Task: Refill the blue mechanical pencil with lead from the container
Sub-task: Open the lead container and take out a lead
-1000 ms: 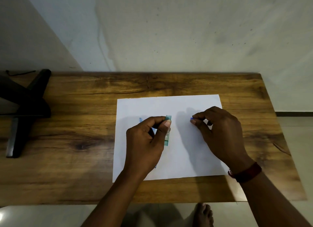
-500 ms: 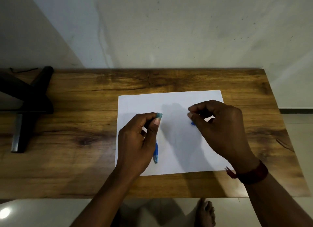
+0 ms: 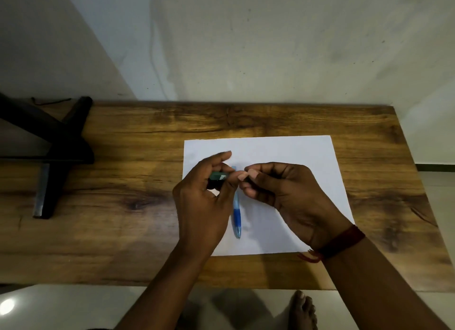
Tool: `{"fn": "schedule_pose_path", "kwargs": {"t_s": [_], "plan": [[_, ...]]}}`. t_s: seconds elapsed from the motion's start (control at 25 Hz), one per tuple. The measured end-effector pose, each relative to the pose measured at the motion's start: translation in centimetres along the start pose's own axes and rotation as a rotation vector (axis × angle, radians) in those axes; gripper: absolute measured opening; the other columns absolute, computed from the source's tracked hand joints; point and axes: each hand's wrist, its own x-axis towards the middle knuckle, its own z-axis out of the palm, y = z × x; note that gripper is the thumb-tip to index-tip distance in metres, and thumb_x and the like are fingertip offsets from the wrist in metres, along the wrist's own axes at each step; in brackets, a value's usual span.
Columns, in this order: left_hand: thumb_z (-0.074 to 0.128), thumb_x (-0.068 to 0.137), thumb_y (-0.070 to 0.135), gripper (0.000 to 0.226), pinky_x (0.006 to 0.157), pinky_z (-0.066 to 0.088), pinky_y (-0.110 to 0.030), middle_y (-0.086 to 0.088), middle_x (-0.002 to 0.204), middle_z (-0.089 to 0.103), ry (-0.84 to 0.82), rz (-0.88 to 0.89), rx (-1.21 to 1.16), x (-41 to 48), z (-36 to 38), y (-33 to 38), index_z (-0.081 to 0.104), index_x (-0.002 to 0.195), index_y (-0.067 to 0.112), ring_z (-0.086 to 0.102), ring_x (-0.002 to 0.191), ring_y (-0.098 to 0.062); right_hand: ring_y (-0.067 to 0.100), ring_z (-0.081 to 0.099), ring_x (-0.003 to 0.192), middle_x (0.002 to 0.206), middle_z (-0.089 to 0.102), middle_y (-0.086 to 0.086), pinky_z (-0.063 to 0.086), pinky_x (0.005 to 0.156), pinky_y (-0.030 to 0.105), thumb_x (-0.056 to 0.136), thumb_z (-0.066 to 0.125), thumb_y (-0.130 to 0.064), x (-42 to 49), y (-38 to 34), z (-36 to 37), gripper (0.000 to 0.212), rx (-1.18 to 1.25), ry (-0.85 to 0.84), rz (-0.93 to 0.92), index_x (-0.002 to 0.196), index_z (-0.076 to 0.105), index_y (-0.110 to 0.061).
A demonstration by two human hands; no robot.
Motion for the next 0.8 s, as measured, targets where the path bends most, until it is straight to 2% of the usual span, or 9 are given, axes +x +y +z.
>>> {"fn": "schedule_pose_path", "kwargs": {"t_s": [0.12,0.2,0.28,0.44,0.64,0.8], "plan": [[0.076,0.077,0.015,0.041,0.075,0.053,-0.014,0.005,0.096,0.072,0.094,0.083,-0.138,0.1,0.1,0.5,0.061,0.115,0.018,0.069,0.088,-0.005,0.025,0.073,0.087,0.100,0.074,0.019,0.059,0.069,0.025,0.075,0.065,-0.008,0.0,0.5,0.1,0.027,0.322,-0.123,0.137,0.099,0.072,0.002],[0.075,0.080,0.011,0.035,0.078,0.055,-0.021,-0.001,0.100,0.072,0.075,0.244,-0.068,-0.1,0.2,0.4,0.064,0.113,0.011,0.069,0.093,-0.007,0.022,0.073,0.084,0.095,0.074,0.017,0.059,0.067,0.023,0.075,0.064,-0.006,0.0,0.8,0.1,0.023,0.423,-0.151,0.168,0.094,0.075,0.000],[0.074,0.081,0.007,0.032,0.083,0.055,-0.024,-0.004,0.103,0.071,0.080,0.310,-0.033,-0.3,0.5,0.3,0.065,0.111,0.006,0.069,0.097,-0.010,0.021,0.073,0.084,0.094,0.075,0.016,0.059,0.067,0.023,0.075,0.063,-0.004,-0.1,0.8,0.0,0.022,0.476,-0.163,0.188,0.093,0.076,0.000],[0.072,0.081,0.010,0.035,0.082,0.053,-0.016,0.007,0.103,0.068,0.136,0.201,-0.080,0.0,0.2,0.2,0.062,0.114,0.011,0.067,0.096,-0.002,0.027,0.072,0.092,0.107,0.071,0.022,0.060,0.069,0.027,0.079,0.061,-0.002,-0.4,0.7,-0.4,0.027,0.465,-0.182,0.224,0.103,0.071,0.003],[0.072,0.080,0.016,0.032,0.075,0.055,-0.014,0.011,0.098,0.070,0.220,-0.004,-0.244,0.6,-0.1,0.0,0.065,0.111,0.020,0.069,0.093,-0.005,0.026,0.074,0.083,0.096,0.075,0.019,0.060,0.063,0.027,0.067,0.068,-0.003,-0.8,0.4,-0.4,0.028,0.299,-0.105,0.223,0.094,0.075,-0.001],[0.073,0.079,0.024,0.027,0.074,0.057,-0.019,0.018,0.093,0.074,0.255,-0.118,-0.323,1.1,-0.5,-0.4,0.067,0.104,0.031,0.071,0.094,-0.008,0.027,0.074,0.081,0.092,0.076,0.016,0.060,0.062,0.027,0.072,0.070,-0.002,-0.9,0.2,-0.3,0.024,0.149,-0.009,0.187,0.096,0.073,-0.002]]}}
